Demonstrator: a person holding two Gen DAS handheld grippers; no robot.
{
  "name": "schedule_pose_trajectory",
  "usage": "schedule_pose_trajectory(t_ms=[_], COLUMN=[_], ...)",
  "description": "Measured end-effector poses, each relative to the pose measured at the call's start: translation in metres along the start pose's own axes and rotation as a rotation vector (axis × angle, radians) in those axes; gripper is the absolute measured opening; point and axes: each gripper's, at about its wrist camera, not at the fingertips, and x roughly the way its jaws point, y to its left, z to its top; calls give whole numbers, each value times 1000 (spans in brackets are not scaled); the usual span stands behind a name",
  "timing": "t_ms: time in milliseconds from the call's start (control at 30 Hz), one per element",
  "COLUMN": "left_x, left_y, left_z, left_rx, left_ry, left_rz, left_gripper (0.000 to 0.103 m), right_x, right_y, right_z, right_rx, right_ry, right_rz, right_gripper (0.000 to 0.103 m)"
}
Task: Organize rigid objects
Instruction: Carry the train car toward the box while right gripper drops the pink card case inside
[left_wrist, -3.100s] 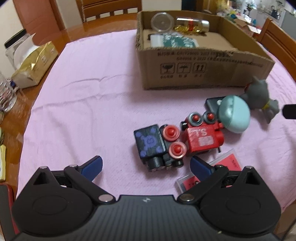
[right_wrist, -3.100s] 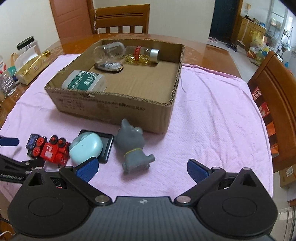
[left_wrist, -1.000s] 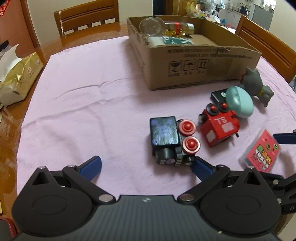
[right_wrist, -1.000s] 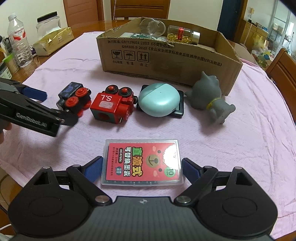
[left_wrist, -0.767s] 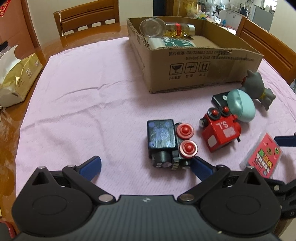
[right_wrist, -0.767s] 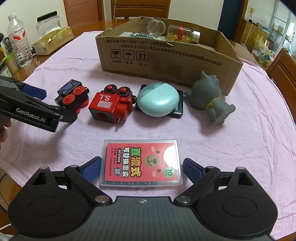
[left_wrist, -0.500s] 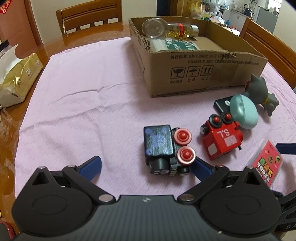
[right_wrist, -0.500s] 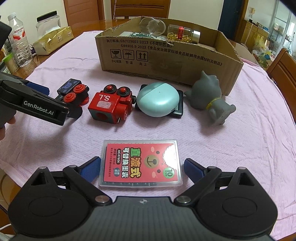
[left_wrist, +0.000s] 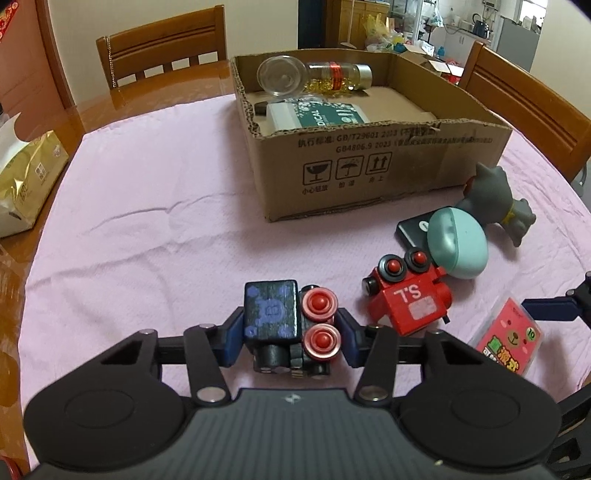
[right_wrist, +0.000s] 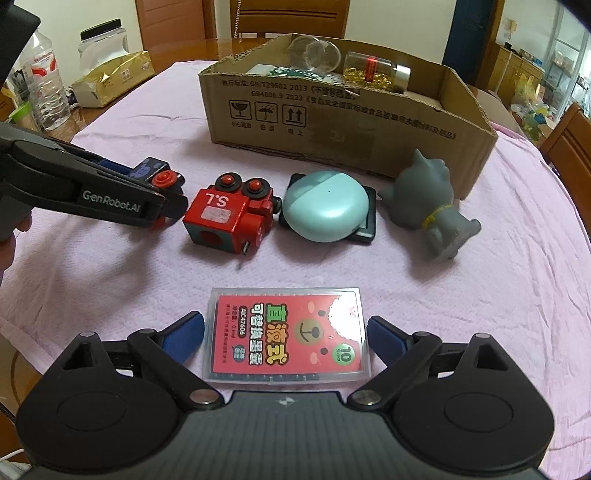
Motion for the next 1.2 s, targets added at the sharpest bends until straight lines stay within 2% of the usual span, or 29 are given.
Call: schedule_pose_trajectory(t_ms=[367, 767, 1000, 1200], left_x=[1, -11, -37, -68], left_y=[2, 12, 13, 6], left_z=[2, 3, 17, 44], left_rx=[0, 71, 93, 114], left_ry=[2, -3, 0, -32], left_rz=[-12, -59, -54, -49], left_gripper=[49, 49, 49, 49], right_x=[0, -19, -38, -59], right_y=[1, -11, -36, -67], right_z=[4, 14, 37, 70], right_rx=[-6, -20, -86, -138], right_ry=[23, 29, 22, -42], right_rz=[-4, 9, 73, 113], right_gripper=[93, 93, 93, 93])
